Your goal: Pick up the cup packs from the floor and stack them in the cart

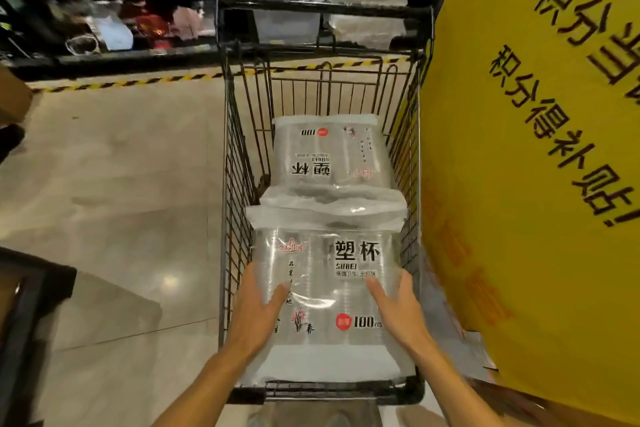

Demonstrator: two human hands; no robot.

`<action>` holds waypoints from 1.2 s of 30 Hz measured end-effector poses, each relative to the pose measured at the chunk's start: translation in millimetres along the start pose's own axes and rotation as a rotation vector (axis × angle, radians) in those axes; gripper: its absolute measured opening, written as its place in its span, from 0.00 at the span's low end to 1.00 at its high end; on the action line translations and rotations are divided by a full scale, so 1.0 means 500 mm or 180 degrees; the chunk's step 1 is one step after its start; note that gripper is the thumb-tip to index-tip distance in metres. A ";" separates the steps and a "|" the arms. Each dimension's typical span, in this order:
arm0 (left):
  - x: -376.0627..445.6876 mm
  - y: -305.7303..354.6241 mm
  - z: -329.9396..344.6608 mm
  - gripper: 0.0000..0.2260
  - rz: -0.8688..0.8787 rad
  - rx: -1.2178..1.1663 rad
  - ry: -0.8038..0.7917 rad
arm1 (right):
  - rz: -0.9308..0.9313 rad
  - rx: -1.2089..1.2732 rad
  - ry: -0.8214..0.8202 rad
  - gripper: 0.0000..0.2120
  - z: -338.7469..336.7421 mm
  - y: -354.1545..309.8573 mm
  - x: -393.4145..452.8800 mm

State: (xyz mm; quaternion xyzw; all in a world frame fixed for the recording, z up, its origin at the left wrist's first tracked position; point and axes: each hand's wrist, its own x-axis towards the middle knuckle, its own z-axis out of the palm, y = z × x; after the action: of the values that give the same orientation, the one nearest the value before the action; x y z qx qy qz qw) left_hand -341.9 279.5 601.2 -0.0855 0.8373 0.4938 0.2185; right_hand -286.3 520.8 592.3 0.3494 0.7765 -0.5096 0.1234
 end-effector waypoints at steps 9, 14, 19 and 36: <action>0.004 0.051 -0.043 0.44 -0.0152 0.0517 0.0112 | -0.0081 -0.0446 0.0051 0.52 -0.041 -0.064 -0.014; -0.038 0.224 -0.108 0.27 0.0417 0.1123 0.0242 | -0.0553 -0.0950 0.0254 0.40 -0.109 -0.210 -0.069; -0.086 0.410 -0.170 0.35 0.0938 0.2099 0.0153 | -0.1180 -0.1917 0.0568 0.40 -0.224 -0.359 -0.169; -0.325 0.787 0.056 0.43 0.3885 0.3103 -0.1330 | 0.0729 -0.1476 0.3105 0.41 -0.505 -0.201 -0.738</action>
State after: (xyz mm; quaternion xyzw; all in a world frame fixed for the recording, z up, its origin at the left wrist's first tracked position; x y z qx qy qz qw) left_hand -330.7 487.7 973.4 0.5856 0.7994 0.1113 0.0752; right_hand -44.1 564.6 979.1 0.5909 0.7926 -0.0875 -0.1222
